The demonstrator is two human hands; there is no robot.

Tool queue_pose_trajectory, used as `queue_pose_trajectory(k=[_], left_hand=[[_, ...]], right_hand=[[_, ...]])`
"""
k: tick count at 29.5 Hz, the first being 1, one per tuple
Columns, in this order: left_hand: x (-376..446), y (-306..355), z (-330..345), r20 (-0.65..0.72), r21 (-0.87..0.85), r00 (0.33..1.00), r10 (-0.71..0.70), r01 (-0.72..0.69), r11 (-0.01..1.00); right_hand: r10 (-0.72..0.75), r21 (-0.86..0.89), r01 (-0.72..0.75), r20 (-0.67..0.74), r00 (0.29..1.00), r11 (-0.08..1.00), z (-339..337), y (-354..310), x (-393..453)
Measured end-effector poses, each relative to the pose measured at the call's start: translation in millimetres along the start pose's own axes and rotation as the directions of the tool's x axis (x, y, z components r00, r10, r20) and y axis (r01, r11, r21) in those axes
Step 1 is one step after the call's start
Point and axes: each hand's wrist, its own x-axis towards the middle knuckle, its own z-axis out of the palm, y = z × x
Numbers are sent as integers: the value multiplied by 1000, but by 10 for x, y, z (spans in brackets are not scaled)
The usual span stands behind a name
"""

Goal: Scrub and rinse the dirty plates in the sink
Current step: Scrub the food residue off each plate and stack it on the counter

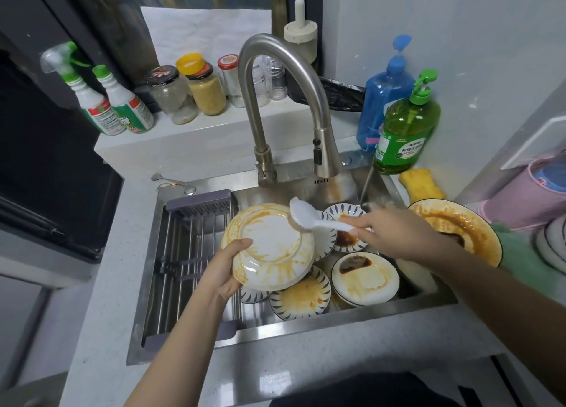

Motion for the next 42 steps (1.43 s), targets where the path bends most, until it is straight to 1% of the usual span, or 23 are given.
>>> queue_pose_trajectory(k=[3,4,8,9,12,13,15,16,17,19,20,21,24,25,28,29,32,33,35,37,38,40,42], left_hand=[[34,-31,-14,-86,-48,996,20,-25,999],[44,-47,-23,-101,-79,995,22,-30,996],[82,-85,27,-103,-187,995,2,-21,982],[88,-75,46,-105,-195,994,-3,-18,981],[121,-69,78,-131,-234,991,-10,-21,972],[130,-81,82,-146,-258,989,-10,-28,966],[162,-112,117,-174,-284,985,-2,-48,958],[192,-131,168,-179,-291,984,-1,-52,955],[212,-147,207,-185,-291,983,5,-59,955],[265,-149,275,-203,-287,979,36,-95,953],[302,-142,286,-220,-287,974,52,-116,951],[330,-136,293,-232,-293,971,64,-132,947],[347,-140,347,-221,-318,973,71,-141,937],[333,-144,377,-219,-318,974,66,-135,939],[333,-125,400,-254,-275,966,54,-126,953],[346,-127,404,-258,-278,965,45,-118,953],[363,-125,414,-244,-316,969,42,-120,941],[366,-135,419,-239,-325,970,35,-114,939],[363,-120,428,-255,-307,966,31,-111,945],[392,-120,412,-286,-301,958,24,-114,947],[404,-133,409,-290,-317,957,22,-118,941],[397,-136,430,-271,-340,962,27,-123,932],[396,-139,447,-271,-351,962,24,-122,928]], right_hand=[[-25,35,20,133,991,999,10,79,-108],[-18,39,13,132,991,999,31,97,-102],[49,59,-47,-36,998,997,142,132,-6],[34,59,-31,-44,998,998,152,132,-22],[-46,34,45,24,999,998,175,42,-161],[-44,16,44,12,999,999,190,0,-174],[21,-14,-22,-74,997,1000,216,-67,-146],[51,-11,-52,-102,993,999,218,-97,-157],[50,-2,-51,-108,993,999,243,-157,-181],[-21,1,22,-99,995,1000,290,-325,-261],[-54,-36,51,-97,994,998,301,-413,-291],[-55,-78,46,-116,992,996,314,-457,-284],[57,-163,-87,-177,982,983,296,-432,-169],[52,-184,-86,-184,981,979,293,-445,-167],[-23,-177,-6,-163,986,984,371,-623,-255],[-28,-197,-5,-165,986,980,376,-620,-255],[83,-206,-122,-187,979,971,312,-442,-160],[81,-213,-122,-191,978,969,315,-432,-172],[23,-205,-65,-202,979,977,406,-539,-224],[-28,-212,-10,-178,984,977,452,-640,-264],[-10,-221,-31,-185,983,975,449,-599,-232],[80,-228,-129,-212,974,965,407,-478,-162],[90,-232,-133,-186,978,964,416,-457,-166]])
